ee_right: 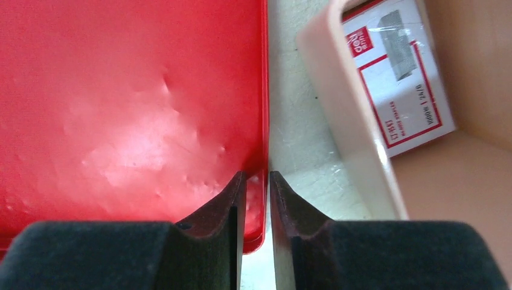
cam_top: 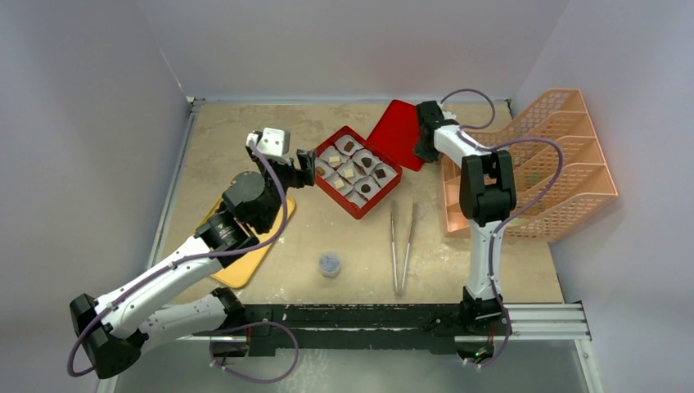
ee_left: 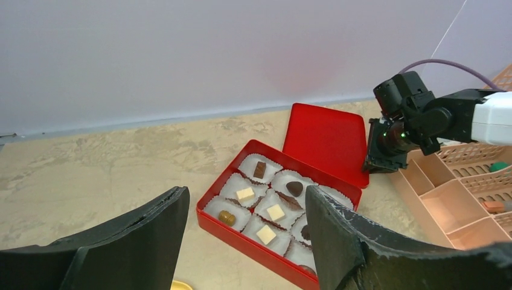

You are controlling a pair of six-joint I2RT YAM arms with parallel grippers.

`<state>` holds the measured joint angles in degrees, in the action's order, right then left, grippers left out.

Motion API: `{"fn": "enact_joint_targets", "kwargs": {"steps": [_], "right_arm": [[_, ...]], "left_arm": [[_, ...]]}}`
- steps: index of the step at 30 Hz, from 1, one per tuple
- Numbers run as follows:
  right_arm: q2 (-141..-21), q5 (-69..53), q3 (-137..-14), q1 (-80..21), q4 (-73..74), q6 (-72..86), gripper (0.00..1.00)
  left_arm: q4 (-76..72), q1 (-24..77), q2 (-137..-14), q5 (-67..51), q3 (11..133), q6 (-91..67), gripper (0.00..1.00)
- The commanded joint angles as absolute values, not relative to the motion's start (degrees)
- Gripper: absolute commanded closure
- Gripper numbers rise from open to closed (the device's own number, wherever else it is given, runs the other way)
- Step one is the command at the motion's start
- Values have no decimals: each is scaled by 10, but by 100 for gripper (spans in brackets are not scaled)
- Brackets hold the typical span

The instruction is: Pack the chocolate

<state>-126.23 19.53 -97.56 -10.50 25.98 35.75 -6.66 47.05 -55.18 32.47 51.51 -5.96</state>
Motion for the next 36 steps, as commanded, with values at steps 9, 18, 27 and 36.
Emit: {"fn": "enact_joint_targets", "kwargs": {"steps": [9,18,27,36], "right_arm": [[-1281,237,-995,-122,302,408,100],[-1215,161,-1038,-120,293,395,100],[-1183,135,-1119,-119,332,388,100],[-1153,92,-1111,-119,356,399,100]], "left_arm": [[-30,471,-547,320,513,-72,31],[-170,471,-604,280,488,61,32],[-382,471,-746,89,464,258,32],[-570,473,-971,36,494,350,30]]}}
